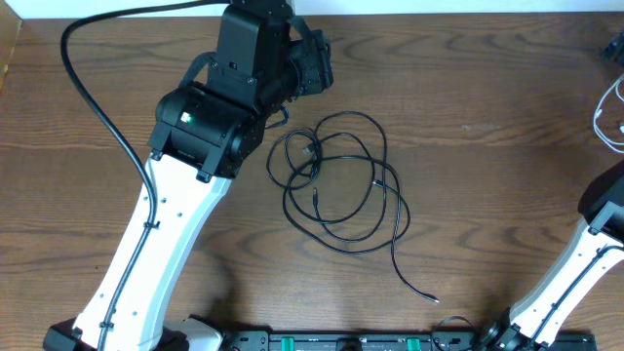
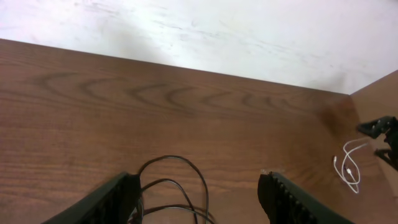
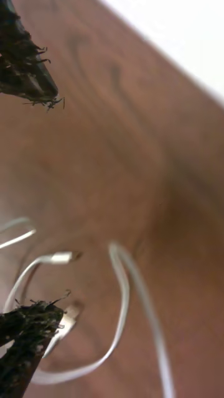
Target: Untangle cables
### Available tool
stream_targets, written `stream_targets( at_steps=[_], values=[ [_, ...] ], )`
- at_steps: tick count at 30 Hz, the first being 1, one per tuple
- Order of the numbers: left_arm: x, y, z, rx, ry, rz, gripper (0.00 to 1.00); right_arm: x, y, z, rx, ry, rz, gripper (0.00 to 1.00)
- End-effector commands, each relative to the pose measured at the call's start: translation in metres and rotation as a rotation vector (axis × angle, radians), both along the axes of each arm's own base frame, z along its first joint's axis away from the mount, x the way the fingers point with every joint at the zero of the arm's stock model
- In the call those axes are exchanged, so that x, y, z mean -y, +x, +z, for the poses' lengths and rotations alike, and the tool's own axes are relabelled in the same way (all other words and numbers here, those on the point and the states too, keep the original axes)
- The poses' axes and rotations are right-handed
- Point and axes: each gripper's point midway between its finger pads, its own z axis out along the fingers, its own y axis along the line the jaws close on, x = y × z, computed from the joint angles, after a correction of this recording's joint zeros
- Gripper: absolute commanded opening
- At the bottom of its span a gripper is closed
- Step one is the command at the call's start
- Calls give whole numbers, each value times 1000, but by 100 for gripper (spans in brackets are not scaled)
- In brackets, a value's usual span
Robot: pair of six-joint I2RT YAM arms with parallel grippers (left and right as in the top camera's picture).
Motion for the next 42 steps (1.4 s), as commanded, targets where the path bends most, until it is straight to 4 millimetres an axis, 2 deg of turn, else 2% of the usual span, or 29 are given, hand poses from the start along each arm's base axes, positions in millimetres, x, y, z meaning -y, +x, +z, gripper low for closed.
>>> stream_targets(
  at_steps=[1,7,9,11,14,18,20,26,29,30,34,36,38,42],
  values=[
    [1,2,-2,-5,6,0,66,14,-20,21,-43,-71,-82,99],
    [2,4,-5,-12,9,0,66,-5,-55,1,-208,8,-82,99],
    [2,4,-6,-13,10,0,66,-20,-61,-4,-236,68,-31,99],
    [2,4,-6,-14,10,0,66,-39,-58,-5,-224,124,99,99],
    [2,4,-7,-18,13,0,66,-71,-64,-6,-224,250,239,99],
    [1,2,-9,-26,17,0,66,-95,-84,-8,-293,350,275,99],
    [1,2,-9,-26,17,0,66,-99,-89,-8,-317,358,275,99],
    [1,2,-9,-27,17,0,66,-89,-112,-21,-449,305,228,99],
    [1,2,-9,-27,17,0,66,-92,-127,-32,-527,323,223,99],
    [1,2,-9,-27,17,0,66,-98,-137,-39,-568,347,243,99],
    [1,2,-9,-27,17,0,66,-110,-155,-53,-647,399,291,99],
    [1,2,-9,-27,17,0,66,-115,-154,-55,-634,423,301,99],
    [1,2,-9,-27,17,0,66,-131,-141,-49,-543,482,417,99],
    [1,2,-9,-26,17,0,66,-173,-104,-19,-243,612,681,99]
  ],
)
